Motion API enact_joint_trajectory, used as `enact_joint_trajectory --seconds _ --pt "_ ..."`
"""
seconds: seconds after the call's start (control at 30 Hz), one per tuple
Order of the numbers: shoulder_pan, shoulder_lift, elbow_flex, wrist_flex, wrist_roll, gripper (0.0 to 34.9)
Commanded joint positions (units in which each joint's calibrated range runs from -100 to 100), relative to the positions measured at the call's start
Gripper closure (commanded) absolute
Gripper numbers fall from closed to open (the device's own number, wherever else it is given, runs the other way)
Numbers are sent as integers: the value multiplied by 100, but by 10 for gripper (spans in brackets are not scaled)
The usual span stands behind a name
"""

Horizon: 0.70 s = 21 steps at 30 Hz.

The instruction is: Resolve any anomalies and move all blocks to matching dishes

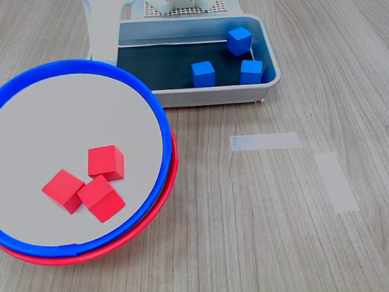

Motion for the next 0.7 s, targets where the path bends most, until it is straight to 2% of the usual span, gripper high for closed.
enact_joint_trajectory --seconds 0.0,0.3,0.4,0.53,0.67 --pt "-29 -175 -38 260 117 229" --pt "-472 -806 289 1045 176 237" --pt "-556 -892 -75 1408 122 227" --pt "-453 -858 -621 1647 93 228" --pt "-76 -627 -1195 1730 98 223"
